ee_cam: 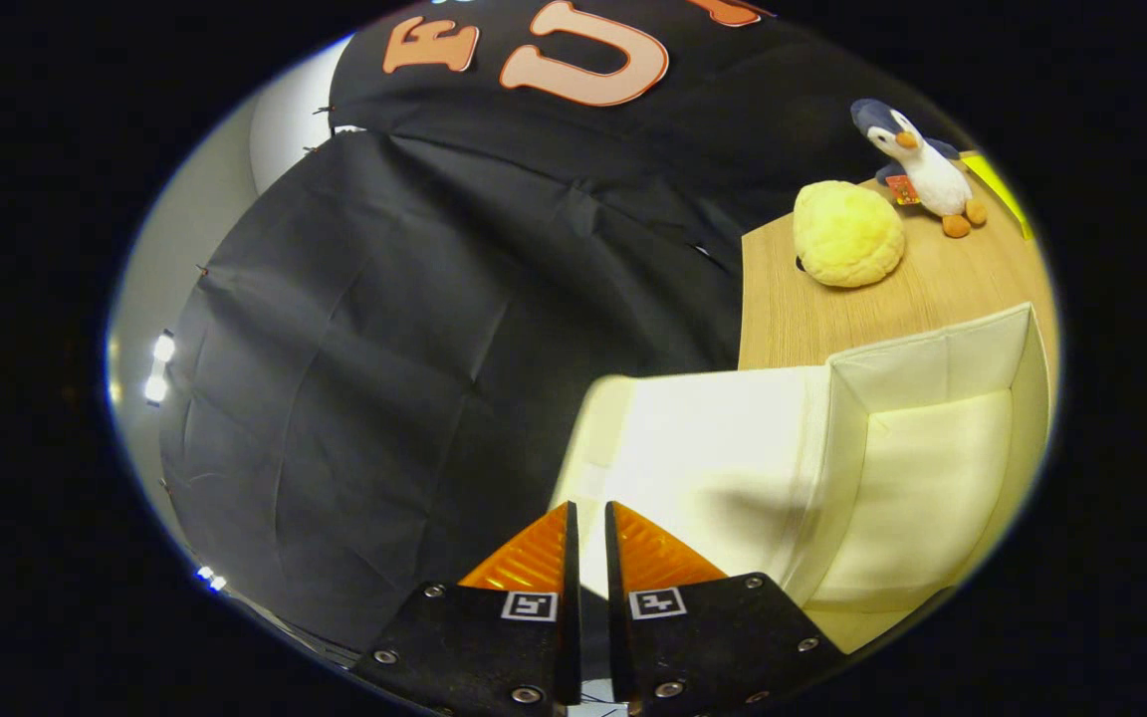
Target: Open the storage box then place both shoes into the box .Put the left shoe in first, then the right shoe, with the right side of both shoes facing outward in a uniform manner.
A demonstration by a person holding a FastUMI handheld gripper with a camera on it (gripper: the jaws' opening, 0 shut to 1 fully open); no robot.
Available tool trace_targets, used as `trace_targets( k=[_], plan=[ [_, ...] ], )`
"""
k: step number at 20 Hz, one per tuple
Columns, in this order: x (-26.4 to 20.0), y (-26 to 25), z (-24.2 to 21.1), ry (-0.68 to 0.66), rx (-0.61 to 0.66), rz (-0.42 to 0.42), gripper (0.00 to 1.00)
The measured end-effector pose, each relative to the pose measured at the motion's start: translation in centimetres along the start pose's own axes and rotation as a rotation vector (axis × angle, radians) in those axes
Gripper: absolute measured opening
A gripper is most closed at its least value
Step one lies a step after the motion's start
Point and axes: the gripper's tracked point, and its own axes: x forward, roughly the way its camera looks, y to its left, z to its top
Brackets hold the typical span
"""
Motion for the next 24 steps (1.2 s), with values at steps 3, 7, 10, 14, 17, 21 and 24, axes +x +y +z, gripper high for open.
trace_targets(
  k=[3,7,10,14,17,21,24],
  plan=[
    [-1.0,-2.3,0.1,-0.014,-0.050,-0.066,0.19],
    [-4.4,-6.6,1.2,-0.053,-0.102,-0.165,0.41],
    [-7.8,-9.8,1.7,-0.084,-0.150,-0.243,0.57],
    [-12.7,-14.1,2.3,-0.130,-0.203,-0.340,0.72],
    [-17.0,-17.5,2.5,-0.164,-0.222,-0.417,0.74],
    [-22.7,-23.9,2.0,-0.203,-0.220,-0.566,0.78],
    [-26.9,-27.9,1.4,-0.203,-0.200,-0.676,0.78]
  ],
)
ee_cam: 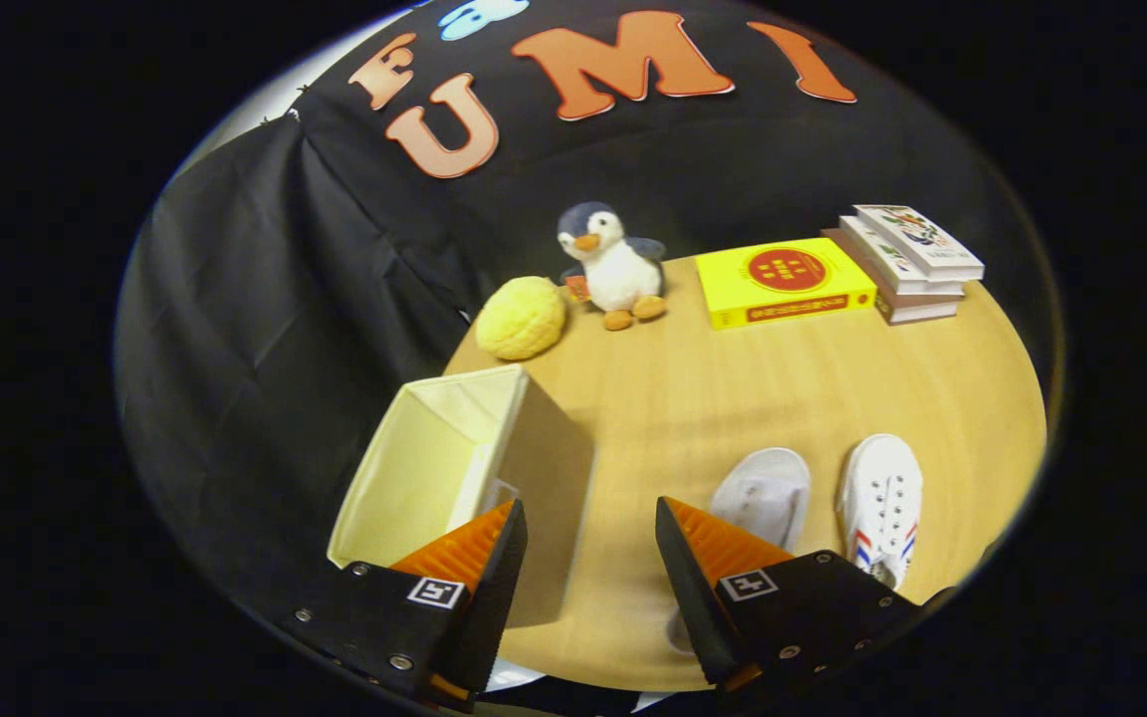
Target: Open the storage box then place both shoes into the box .Put the left shoe in first, then the right shoe, with the right side of both shoes facing outward in a uniform manner.
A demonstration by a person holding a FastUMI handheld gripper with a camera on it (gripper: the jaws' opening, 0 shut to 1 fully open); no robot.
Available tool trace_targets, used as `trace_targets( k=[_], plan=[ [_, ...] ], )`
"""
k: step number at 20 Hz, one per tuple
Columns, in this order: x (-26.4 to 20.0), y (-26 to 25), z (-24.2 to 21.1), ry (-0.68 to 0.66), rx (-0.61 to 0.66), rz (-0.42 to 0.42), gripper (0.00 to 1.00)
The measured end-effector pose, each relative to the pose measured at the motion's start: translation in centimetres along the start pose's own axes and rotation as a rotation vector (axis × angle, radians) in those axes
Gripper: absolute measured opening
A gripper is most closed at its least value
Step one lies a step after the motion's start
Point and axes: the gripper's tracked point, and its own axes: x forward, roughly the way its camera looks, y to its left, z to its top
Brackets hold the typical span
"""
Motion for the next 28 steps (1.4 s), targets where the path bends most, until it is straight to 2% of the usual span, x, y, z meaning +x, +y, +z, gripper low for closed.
trace_targets(
  k=[5,9,13,16,23,28],
  plan=[
    [-0.8,-6.4,-4.1,0.051,-0.027,-0.120,0.78],
    [0.0,-8.8,-7.4,0.144,-0.034,-0.141,0.78],
    [1.0,-9.8,-10.6,0.205,-0.031,-0.166,0.74],
    [2.6,-10.7,-10.8,0.203,-0.041,-0.190,0.72],
    [5.5,-11.3,-9.6,0.145,-0.073,-0.220,0.52],
    [6.7,-12.0,-9.2,0.126,-0.044,-0.245,0.49]
  ],
)
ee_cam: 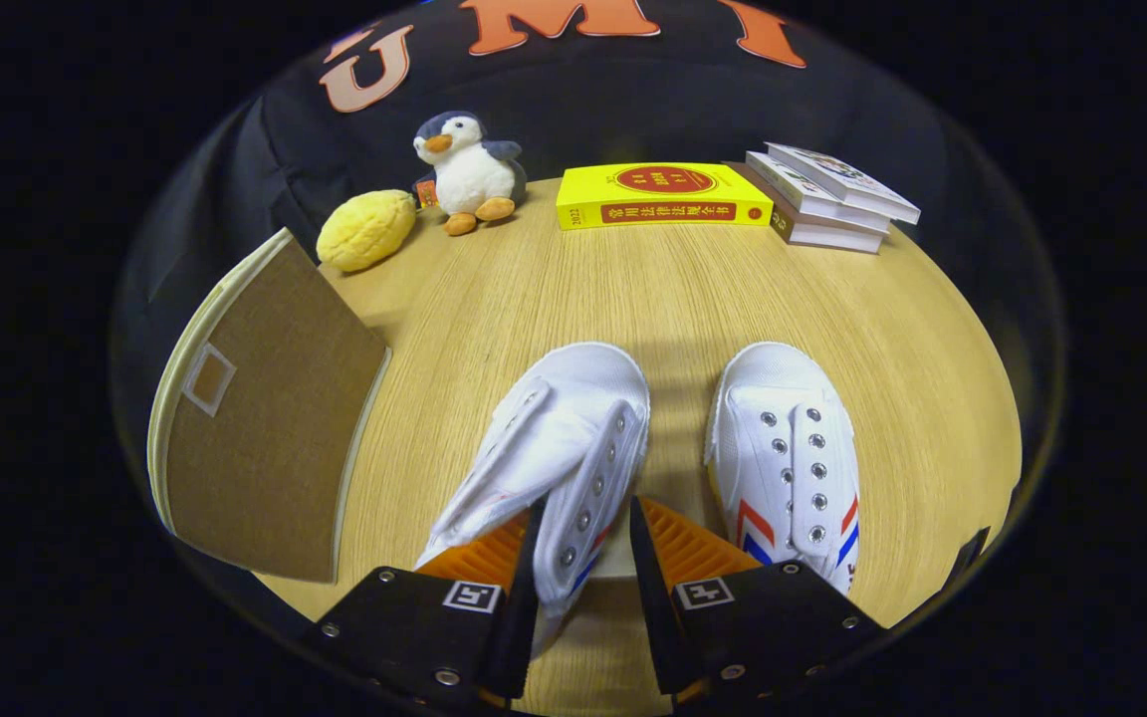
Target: Open the storage box then place both shoes into the box .Put the left shoe in first, then the right shoe, with the right side of both shoes facing outward in a uniform manner.
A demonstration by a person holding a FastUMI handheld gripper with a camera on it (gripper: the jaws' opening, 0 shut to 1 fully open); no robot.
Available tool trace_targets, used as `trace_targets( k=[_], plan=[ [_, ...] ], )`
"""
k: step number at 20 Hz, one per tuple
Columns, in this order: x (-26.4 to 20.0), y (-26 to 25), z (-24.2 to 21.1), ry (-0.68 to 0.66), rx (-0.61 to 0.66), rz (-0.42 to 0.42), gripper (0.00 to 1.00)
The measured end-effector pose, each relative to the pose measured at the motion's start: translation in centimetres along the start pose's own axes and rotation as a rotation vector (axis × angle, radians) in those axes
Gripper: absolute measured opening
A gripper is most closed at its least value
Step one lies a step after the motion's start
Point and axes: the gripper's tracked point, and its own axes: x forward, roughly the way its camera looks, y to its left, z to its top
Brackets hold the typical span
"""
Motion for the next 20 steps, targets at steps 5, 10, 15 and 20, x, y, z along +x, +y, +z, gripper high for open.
trace_targets(
  k=[5,10,15,20],
  plan=[
    [0.7,0.1,0.0,-0.005,0.046,0.003,0.48],
    [1.1,-0.1,-0.1,0.015,0.151,0.031,0.37],
    [0.8,-1.0,0.1,0.045,0.256,0.030,0.11],
    [0.1,-0.4,-0.2,0.077,0.274,0.033,0.05]
  ],
)
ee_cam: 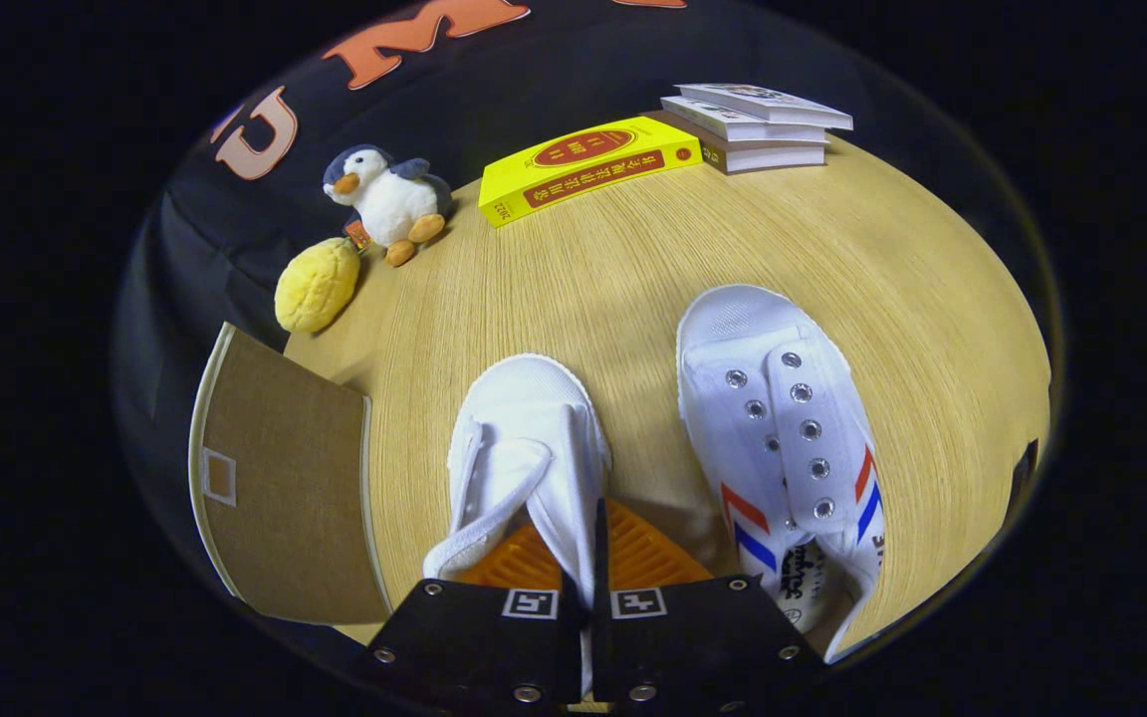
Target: Open the storage box then place both shoes into the box .Put the left shoe in first, then the right shoe, with the right side of both shoes facing outward in a uniform manner.
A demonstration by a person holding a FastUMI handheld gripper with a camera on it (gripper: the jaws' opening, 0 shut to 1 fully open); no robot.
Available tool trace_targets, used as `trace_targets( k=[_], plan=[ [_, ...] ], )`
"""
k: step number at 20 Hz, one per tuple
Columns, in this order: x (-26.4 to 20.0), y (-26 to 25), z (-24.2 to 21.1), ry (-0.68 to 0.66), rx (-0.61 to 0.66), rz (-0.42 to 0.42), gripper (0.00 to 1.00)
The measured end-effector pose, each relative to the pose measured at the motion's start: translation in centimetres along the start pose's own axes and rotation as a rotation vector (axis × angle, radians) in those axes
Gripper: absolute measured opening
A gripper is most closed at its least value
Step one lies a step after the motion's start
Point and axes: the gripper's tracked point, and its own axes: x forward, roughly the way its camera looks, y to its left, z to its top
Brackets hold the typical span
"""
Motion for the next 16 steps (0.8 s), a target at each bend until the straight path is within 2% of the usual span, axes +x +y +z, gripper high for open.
trace_targets(
  k=[8,16],
  plan=[
    [-4.4,4.2,3.4,-0.018,0.044,0.059,0.05],
    [-9.6,8.4,6.8,-0.044,-0.058,0.013,0.05]
  ],
)
